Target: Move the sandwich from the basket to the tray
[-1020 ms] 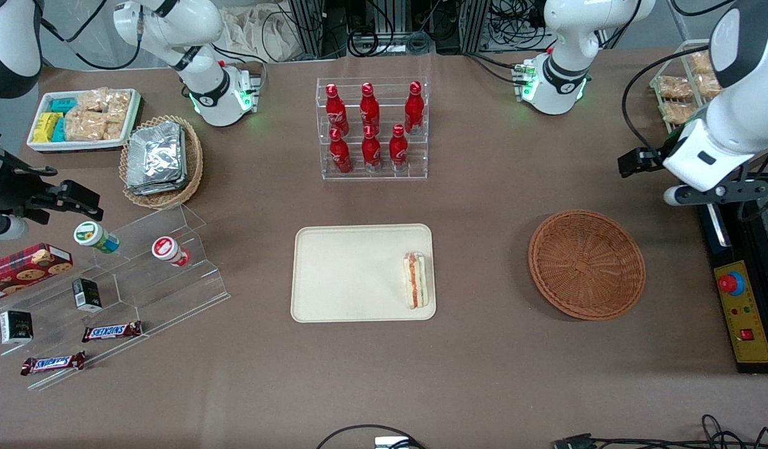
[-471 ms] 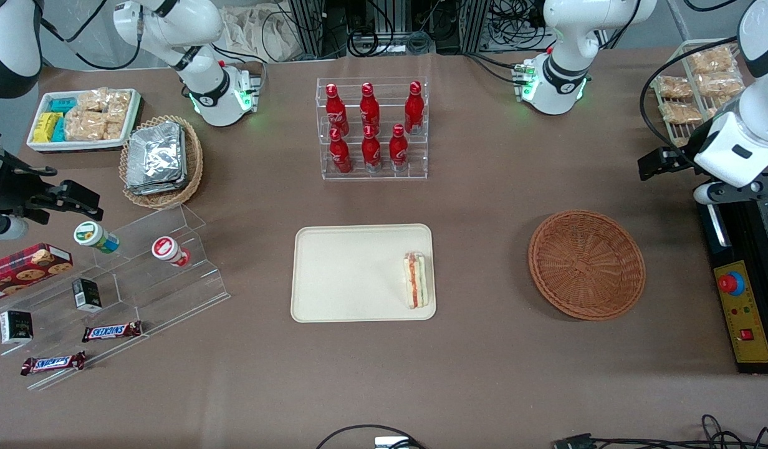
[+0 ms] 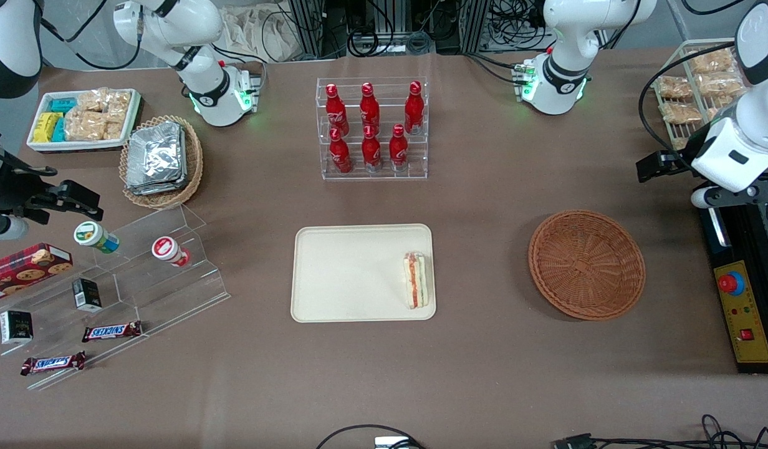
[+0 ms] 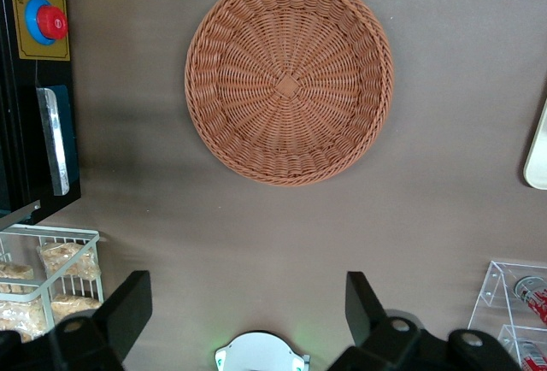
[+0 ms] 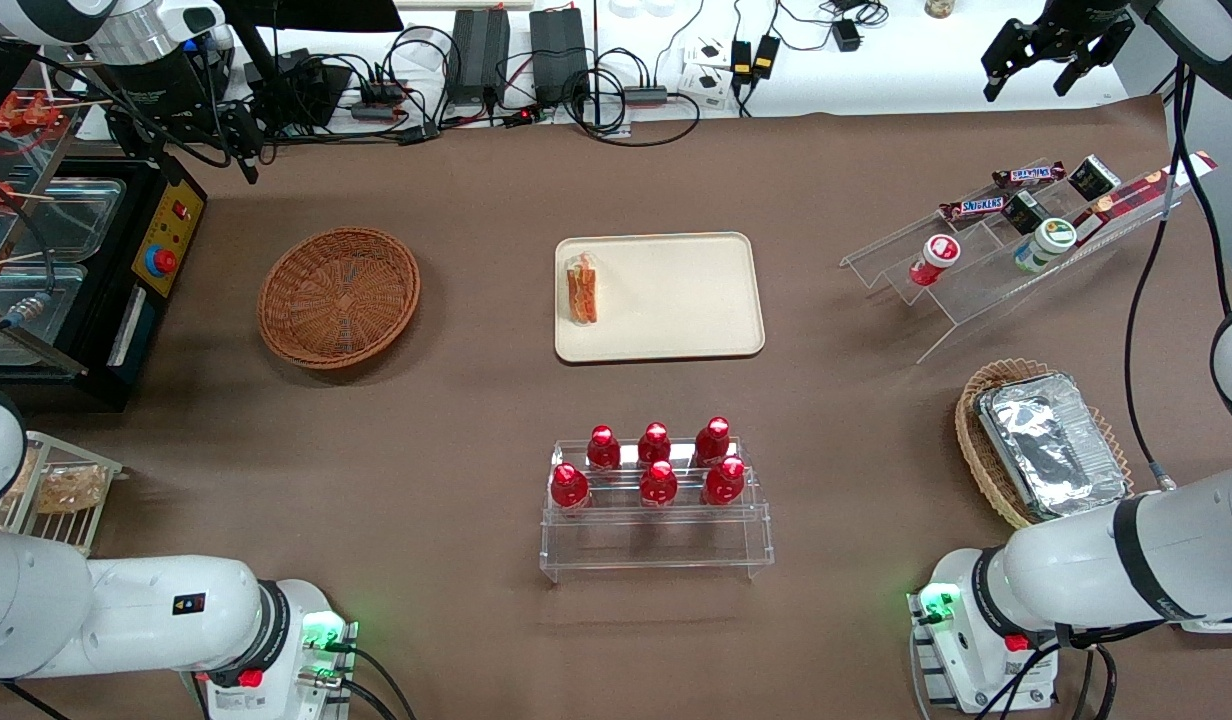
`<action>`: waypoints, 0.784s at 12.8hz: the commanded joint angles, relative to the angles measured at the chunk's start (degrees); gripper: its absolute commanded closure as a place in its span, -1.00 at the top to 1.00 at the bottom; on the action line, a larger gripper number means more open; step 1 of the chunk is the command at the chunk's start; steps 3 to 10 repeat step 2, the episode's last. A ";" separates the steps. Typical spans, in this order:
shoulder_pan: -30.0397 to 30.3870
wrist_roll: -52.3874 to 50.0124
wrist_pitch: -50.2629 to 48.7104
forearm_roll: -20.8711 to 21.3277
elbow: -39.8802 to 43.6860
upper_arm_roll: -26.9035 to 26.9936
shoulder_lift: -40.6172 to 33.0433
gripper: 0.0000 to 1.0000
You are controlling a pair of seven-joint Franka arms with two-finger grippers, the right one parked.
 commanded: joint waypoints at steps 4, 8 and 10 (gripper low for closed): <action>-0.43 0.21 -0.02 -0.10 0.23 0.53 -0.12 1.00; -0.43 0.21 -0.02 -0.10 0.23 0.53 -0.12 1.00; -0.43 0.21 -0.02 -0.10 0.23 0.53 -0.12 1.00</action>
